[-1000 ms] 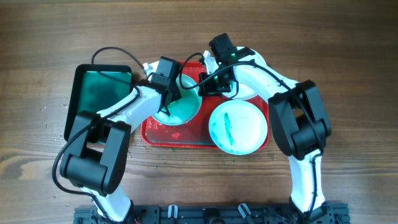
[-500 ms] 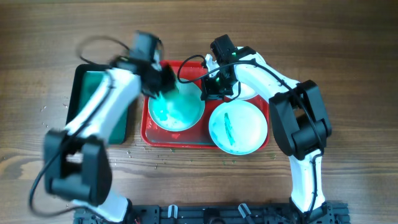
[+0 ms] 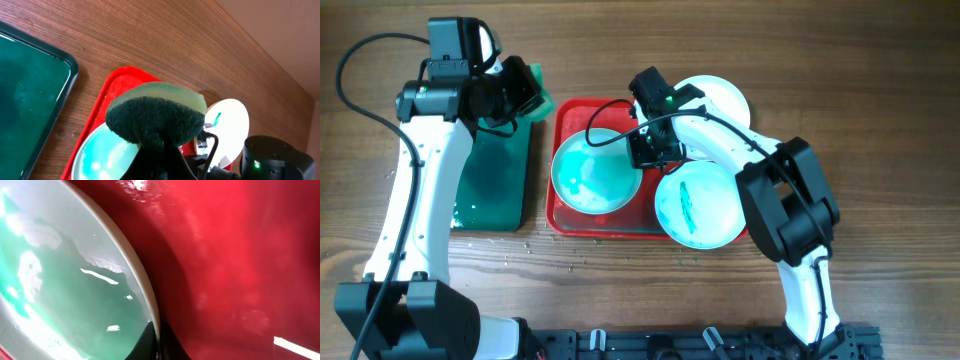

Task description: Clean dirty plates on tray and stack at the side

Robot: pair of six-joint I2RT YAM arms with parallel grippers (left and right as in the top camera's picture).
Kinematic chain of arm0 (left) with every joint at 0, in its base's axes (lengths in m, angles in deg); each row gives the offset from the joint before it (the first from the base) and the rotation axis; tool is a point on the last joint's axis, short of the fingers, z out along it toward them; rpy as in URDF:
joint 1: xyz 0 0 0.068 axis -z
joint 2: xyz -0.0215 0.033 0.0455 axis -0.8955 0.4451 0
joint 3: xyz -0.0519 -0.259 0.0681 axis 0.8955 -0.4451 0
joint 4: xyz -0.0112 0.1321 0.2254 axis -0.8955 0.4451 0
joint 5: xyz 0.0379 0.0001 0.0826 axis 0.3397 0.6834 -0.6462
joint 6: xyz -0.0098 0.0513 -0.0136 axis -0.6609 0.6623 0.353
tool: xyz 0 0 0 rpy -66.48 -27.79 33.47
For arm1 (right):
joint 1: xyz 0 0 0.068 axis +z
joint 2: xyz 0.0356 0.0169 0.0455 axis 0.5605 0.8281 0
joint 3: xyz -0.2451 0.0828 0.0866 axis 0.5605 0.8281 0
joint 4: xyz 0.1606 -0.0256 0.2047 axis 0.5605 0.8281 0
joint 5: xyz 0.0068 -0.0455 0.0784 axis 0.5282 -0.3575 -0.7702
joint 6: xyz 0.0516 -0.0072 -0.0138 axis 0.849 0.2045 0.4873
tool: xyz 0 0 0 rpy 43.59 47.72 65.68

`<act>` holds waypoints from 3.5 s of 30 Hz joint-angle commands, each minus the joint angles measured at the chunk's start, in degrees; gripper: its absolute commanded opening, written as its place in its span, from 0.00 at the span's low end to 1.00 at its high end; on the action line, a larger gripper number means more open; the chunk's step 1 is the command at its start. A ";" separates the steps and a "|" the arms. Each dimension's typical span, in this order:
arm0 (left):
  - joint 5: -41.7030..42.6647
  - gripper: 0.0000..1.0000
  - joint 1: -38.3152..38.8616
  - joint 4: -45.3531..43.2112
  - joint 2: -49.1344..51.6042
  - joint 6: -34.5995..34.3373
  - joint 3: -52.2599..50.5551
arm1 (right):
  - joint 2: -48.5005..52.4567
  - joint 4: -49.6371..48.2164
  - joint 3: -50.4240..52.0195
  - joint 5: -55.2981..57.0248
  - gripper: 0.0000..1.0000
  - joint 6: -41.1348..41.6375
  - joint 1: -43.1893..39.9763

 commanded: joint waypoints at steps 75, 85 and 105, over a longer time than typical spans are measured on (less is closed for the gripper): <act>-6.47 0.04 0.68 0.96 0.50 1.29 -0.35 | -3.28 -20.65 8.90 1.57 0.19 -16.39 -1.18; -6.95 0.04 7.19 3.85 8.31 1.27 -2.25 | -3.30 -11.43 8.90 19.06 0.04 15.87 -1.46; -22.08 0.04 21.03 -2.86 26.29 -4.98 -7.26 | -3.28 -12.66 8.92 17.29 0.04 12.63 -2.21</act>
